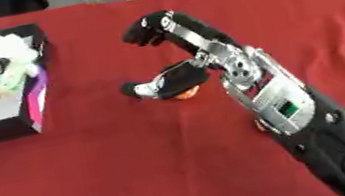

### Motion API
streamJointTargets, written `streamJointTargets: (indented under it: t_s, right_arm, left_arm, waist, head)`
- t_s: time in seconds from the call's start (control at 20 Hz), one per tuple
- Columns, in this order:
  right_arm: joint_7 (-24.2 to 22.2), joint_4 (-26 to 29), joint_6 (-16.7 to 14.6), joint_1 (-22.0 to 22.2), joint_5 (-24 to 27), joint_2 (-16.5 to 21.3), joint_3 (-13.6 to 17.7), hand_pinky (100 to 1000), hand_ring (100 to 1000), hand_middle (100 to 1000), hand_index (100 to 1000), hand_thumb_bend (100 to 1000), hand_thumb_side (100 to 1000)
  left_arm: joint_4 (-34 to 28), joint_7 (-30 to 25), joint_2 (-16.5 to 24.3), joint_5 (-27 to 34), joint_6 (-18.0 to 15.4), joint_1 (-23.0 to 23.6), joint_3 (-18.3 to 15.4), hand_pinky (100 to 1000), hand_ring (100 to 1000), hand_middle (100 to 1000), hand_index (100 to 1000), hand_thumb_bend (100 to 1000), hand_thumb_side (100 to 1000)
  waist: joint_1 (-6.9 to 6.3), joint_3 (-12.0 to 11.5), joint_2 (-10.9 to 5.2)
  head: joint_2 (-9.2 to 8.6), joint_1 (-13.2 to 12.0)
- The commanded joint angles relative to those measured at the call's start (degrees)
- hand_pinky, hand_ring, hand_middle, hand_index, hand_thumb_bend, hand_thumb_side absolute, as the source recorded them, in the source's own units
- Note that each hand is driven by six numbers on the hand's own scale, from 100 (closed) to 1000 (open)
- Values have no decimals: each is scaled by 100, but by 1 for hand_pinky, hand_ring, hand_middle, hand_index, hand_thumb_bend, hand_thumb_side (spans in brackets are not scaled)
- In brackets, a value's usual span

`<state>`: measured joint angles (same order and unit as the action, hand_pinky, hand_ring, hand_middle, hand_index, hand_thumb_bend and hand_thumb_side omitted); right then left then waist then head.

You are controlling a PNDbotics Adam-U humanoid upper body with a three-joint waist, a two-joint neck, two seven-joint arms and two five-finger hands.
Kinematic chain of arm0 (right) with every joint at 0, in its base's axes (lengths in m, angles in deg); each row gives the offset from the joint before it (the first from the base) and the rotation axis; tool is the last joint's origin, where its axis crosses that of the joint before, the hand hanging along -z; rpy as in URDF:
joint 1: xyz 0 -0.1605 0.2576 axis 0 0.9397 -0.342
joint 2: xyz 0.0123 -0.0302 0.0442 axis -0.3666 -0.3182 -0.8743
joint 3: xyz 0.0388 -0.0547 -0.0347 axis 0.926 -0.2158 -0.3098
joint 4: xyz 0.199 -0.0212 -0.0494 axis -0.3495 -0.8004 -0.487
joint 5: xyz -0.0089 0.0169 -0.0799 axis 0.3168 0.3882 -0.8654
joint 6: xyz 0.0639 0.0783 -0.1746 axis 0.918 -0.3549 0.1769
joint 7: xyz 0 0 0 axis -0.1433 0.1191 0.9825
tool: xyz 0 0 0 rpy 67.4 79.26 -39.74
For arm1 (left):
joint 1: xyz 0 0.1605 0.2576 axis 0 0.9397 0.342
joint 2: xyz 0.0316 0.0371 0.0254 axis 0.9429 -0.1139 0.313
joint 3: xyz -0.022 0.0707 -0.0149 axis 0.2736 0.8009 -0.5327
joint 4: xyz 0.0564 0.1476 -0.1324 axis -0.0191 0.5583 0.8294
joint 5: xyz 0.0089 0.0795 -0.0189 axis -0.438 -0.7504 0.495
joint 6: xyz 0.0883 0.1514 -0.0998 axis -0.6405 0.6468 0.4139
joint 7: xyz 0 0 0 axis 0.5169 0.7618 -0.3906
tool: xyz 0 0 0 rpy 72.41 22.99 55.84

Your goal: Pick up the objects with one hand, pass them to the other hand, and then place them into the box on the other side of the table.

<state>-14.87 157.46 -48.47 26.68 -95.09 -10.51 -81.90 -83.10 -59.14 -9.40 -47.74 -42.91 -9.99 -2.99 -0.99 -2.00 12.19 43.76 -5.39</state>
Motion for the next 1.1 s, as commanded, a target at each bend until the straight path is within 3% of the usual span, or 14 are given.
streamJointTargets:
  t_s: [0.05, 0.6, 0.85, 1.1]
  right_arm:
    - [48, 163, 13, -111, 52, 116, 94, 801, 773, 709, 749, 513, 241]
    - [68, 206, 40, -173, 86, 173, 154, 801, 773, 709, 749, 513, 243]
    - [74, 212, 44, -186, 90, 166, 160, 801, 772, 708, 749, 516, 243]
    - [76, 210, 52, -192, 98, 161, 160, 801, 771, 707, 748, 515, 244]
  left_arm:
    - [247, 174, 242, -106, -56, -61, -208, 678, 619, 381, 348, 100, 100]
    - [1354, 500, 20, -781, -301, -407, -260, 683, 628, 403, 381, 100, 100]
    - [1955, 613, -166, -1222, -443, -671, -211, 689, 644, 442, 446, 100, 100]
    - [2556, 605, -349, -1635, -606, -899, -177, 723, 725, 555, 614, 319, 127]
  waist:
    - [6, -6, -29]
    - [82, 42, -6]
    - [102, 75, -1]
    - [112, 105, 4]
  head:
    - [-23, -171]
    - [-138, -486]
    - [-167, -520]
    - [-173, -512]
